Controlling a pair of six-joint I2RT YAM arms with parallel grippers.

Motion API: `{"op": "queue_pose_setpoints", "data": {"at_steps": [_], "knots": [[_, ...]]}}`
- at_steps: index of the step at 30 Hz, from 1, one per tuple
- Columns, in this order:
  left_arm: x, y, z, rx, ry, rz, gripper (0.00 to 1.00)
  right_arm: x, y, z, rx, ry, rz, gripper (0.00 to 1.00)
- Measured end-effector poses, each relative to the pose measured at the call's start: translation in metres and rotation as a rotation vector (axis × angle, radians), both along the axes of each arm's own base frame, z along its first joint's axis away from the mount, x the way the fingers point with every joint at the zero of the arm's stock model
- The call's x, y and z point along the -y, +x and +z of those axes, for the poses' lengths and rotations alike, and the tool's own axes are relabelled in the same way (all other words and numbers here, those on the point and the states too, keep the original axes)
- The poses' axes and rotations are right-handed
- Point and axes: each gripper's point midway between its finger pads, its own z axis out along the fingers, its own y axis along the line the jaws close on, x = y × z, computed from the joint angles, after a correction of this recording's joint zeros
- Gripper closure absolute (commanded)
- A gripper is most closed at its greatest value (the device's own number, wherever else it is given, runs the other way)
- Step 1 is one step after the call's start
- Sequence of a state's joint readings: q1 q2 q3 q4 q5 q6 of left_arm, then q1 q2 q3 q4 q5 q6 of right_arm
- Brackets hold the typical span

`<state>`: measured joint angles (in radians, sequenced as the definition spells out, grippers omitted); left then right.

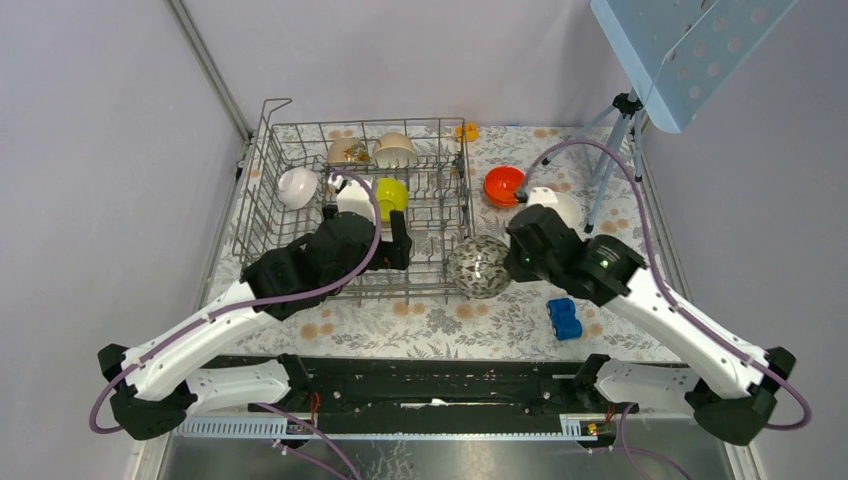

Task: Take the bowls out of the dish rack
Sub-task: Place the bowl at the center of the board.

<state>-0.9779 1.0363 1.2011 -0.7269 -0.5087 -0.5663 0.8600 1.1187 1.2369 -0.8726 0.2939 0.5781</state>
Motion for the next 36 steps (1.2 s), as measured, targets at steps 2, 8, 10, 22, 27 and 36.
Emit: {"op": "queue_pose_setpoints", "data": {"at_steps": [2, 8, 10, 22, 27, 36], "knots": [[-0.005, -0.004, -0.003, 0.009, -0.014, -0.001, 0.01, 0.021, -0.004, -0.001, 0.021, -0.031, -0.045, 1.00], [-0.028, -0.019, -0.014, 0.048, -0.050, -0.008, 0.01, 0.095, 0.000, -0.025, 0.006, -0.099, -0.293, 1.00], [-0.034, -0.022, -0.014, 0.061, -0.068, -0.006, 0.01, 0.121, 0.003, -0.038, -0.019, -0.097, -0.409, 1.00], [-0.048, -0.031, -0.015, 0.118, -0.190, 0.019, 0.01, 0.216, 0.026, -0.090, -0.090, 0.184, -1.026, 1.00], [-0.048, -0.032, -0.030, 0.100, -0.202, 0.024, 0.01, 0.253, 0.026, -0.105, -0.074, 0.233, -1.267, 1.00], [-0.042, -0.035, -0.040, 0.073, -0.222, 0.011, 0.01, 0.303, 0.063, -0.108, 0.016, 0.237, -1.486, 1.00]]}}
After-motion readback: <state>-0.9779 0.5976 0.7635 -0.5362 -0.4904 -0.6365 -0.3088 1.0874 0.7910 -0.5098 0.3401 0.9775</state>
